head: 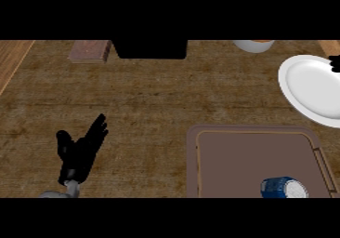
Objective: Pick the can from the tray and place it in the plate
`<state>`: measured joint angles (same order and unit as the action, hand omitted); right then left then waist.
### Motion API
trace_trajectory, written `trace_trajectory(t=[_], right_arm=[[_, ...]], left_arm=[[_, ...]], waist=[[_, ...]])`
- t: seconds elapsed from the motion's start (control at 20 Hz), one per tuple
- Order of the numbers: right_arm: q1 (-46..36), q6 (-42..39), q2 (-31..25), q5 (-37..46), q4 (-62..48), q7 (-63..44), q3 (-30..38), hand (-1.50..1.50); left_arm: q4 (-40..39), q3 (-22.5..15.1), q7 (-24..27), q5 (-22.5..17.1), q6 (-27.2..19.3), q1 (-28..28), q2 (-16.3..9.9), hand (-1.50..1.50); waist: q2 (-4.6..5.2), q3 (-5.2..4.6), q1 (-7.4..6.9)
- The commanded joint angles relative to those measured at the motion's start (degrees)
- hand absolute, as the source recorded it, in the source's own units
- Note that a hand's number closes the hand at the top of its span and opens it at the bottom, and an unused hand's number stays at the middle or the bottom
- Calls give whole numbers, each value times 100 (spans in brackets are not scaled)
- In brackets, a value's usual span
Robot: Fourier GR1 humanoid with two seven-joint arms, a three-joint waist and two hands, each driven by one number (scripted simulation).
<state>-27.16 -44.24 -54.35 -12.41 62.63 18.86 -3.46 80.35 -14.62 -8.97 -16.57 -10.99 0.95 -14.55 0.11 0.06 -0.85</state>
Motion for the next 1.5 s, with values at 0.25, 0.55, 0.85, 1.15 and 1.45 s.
trace_trajectory(t=[0.25,0.55,0.85,1.15,1.45], right_arm=[[133,-413,-119,731,1149,-281,-426,-150],[1145,69,274,1177,2388,-722,-297,-150],[1315,-247,581,1295,2920,-1486,-451,-150],[2118,-499,913,1114,3936,-2025,-46,-150],[1999,-397,1428,2157,3857,-1824,-65,-150]], left_arm=[[-390,229,207,56,173,119,95,0],[-95,209,45,223,181,-201,128,0],[8,203,-145,335,146,-80,295,0],[185,340,-369,520,16,-3,436,0],[-129,393,-35,643,267,-126,578,0]], waist=[[-9,-10,78],[-17,-7,102],[-10,-7,70],[-21,-8,117],[-10,-7,84]])
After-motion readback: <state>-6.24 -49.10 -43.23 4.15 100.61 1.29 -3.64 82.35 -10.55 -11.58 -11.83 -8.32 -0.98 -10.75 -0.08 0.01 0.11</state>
